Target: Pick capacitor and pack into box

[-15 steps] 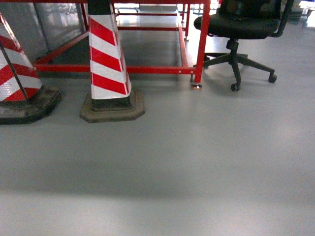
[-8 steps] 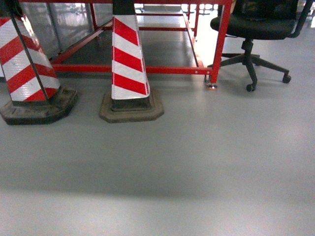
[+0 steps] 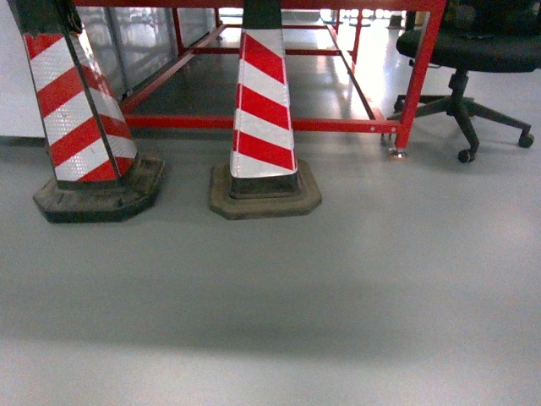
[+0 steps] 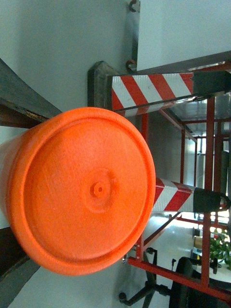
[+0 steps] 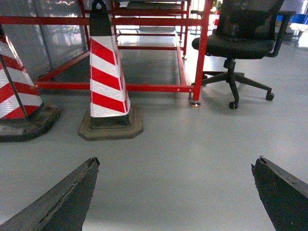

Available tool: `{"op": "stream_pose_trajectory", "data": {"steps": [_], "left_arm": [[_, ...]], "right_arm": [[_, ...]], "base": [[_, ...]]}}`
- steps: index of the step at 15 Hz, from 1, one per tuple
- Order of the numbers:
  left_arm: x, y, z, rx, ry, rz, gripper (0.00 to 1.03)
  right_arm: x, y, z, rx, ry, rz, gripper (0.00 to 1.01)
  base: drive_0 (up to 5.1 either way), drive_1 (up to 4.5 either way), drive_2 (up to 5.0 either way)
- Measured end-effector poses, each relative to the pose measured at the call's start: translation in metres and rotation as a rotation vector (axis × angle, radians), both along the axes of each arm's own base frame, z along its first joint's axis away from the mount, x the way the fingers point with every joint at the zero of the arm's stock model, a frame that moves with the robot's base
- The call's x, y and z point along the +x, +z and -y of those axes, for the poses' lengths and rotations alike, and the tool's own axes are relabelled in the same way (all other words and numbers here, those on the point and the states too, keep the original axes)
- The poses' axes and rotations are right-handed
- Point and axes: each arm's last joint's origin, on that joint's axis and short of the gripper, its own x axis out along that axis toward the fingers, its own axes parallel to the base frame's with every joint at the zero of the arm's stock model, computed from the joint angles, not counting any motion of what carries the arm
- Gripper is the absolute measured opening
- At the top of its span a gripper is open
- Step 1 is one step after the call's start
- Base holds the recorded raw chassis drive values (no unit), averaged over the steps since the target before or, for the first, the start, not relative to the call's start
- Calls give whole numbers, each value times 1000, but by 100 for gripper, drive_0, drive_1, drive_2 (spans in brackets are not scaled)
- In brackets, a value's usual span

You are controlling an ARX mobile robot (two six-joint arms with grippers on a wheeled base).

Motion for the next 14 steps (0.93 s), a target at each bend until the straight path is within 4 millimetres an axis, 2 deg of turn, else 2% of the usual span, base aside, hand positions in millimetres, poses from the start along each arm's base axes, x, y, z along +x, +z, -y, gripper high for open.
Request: {"op": "stream_pose_trajectory", "data": {"steps": [14], "left_arm": [[0,0,0,0,-1,0,44]], "right_arm": [[0,0,0,0,0,1,98]], "base": [[-1,403,-406]]}}
